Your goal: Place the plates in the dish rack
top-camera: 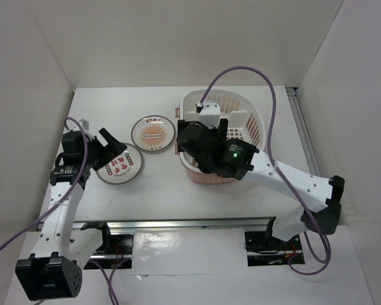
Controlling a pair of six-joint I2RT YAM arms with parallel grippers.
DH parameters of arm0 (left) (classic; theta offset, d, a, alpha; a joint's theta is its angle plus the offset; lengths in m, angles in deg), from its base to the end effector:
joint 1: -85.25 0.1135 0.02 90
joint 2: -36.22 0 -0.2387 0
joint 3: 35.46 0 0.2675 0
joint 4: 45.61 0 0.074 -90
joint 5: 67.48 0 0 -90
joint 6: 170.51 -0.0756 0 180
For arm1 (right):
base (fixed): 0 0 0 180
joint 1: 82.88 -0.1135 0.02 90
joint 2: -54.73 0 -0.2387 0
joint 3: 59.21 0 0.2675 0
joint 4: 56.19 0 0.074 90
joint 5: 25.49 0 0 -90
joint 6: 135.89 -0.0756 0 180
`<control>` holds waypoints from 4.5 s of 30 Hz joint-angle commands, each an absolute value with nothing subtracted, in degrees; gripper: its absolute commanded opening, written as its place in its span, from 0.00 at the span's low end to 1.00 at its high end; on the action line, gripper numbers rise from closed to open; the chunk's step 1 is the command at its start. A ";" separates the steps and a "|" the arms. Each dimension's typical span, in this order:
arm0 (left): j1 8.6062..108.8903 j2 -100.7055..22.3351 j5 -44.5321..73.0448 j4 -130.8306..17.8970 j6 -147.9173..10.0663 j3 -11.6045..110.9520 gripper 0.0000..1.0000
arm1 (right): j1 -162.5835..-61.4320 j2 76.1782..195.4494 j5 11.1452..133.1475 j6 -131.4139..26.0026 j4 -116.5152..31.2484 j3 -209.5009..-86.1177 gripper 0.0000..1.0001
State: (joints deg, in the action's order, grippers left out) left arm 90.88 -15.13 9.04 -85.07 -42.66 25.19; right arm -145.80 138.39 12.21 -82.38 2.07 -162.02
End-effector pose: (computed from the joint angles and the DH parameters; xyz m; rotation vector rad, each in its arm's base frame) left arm 0.2629 0.0082 0.2690 -0.6545 2.0326 -0.5821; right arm 0.2079 0.2752 0.3626 -0.0023 1.9678 0.0870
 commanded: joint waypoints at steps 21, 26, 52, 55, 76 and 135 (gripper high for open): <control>94.39 -2.00 27.17 -79.14 -12.84 -7.11 0.98 | -156.45 123.29 16.77 -71.38 0.36 -155.24 1.00; 94.39 -4.90 29.10 -74.13 -11.77 -8.52 0.85 | -156.45 121.88 18.01 -70.15 -2.62 -153.21 1.00; 95.53 -16.24 31.22 -66.30 -8.26 -9.75 0.27 | -156.97 121.97 20.21 -68.30 -6.75 -151.54 1.00; 95.53 -17.39 31.22 -67.62 -7.12 -9.23 0.23 | -156.97 121.97 20.21 -68.30 -6.23 -152.06 1.00; 97.38 5.10 37.91 -95.57 -14.84 11.59 0.00 | -156.45 126.01 25.39 -60.68 -13.69 -152.41 1.00; 88.68 6.26 0.53 -71.73 -40.50 19.76 1.00 | -120.85 132.44 62.08 -62.24 -16.87 -167.45 0.00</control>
State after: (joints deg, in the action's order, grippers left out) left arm 89.00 5.76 -4.16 -64.02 -36.04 14.08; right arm -121.19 139.66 74.35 -59.37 -11.26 -165.84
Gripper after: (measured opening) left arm 0.998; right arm 0.104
